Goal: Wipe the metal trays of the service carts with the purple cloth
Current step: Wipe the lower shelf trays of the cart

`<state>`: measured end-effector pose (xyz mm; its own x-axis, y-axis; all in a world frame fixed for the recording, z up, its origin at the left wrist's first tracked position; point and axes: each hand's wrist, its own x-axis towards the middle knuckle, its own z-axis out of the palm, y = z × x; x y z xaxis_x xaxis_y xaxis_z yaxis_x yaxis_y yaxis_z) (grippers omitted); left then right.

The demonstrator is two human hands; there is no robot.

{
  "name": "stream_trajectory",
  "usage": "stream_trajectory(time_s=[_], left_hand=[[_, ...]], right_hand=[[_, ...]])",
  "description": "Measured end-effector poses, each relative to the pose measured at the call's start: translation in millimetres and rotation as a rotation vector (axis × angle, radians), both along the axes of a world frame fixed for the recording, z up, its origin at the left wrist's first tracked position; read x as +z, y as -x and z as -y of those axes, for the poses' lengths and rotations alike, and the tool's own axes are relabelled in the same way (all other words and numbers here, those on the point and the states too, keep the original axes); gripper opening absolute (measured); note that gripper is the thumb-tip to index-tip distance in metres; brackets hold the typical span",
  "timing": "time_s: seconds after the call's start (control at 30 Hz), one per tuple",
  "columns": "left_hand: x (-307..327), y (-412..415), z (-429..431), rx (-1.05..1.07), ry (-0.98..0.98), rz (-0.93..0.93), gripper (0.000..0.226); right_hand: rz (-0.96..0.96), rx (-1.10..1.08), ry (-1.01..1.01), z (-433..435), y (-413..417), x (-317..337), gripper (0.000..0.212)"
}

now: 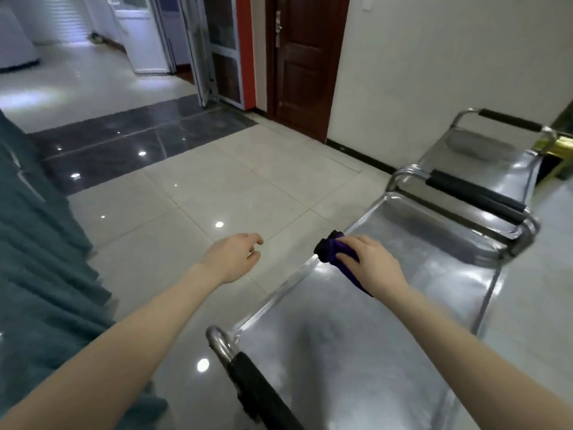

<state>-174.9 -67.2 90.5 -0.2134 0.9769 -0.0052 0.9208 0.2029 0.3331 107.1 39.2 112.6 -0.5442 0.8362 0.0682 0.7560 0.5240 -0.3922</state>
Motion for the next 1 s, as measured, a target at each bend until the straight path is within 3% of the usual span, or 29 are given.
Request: stream_trajectory(time_s=[0.2,0.4,0.7,1.0], left_hand=[[-24.8,24.2,-99.8,-0.267,0.075,0.041,0.030],[-51.3,100.6,-170.2,-0.468,0.107,0.079,0.031],[-58.7,227.6,-240.4,-0.570,0.141,0.110,0.032],[-48.3,231.0,-337.6,-0.735,0.127,0.098,0.032]], right_hand=[[0.034,-0.222,0.058,-34.6,17.5,-23.9,0.034],[0.017,-0.522,0.056,-61.2,82.5,-51.1,0.034],[-0.012,-0.626,0.134,-95.7,214.5,-55.6,0.033],[0.015,-0.727,0.143,-146.3,239.8,-66.9,0.036]])
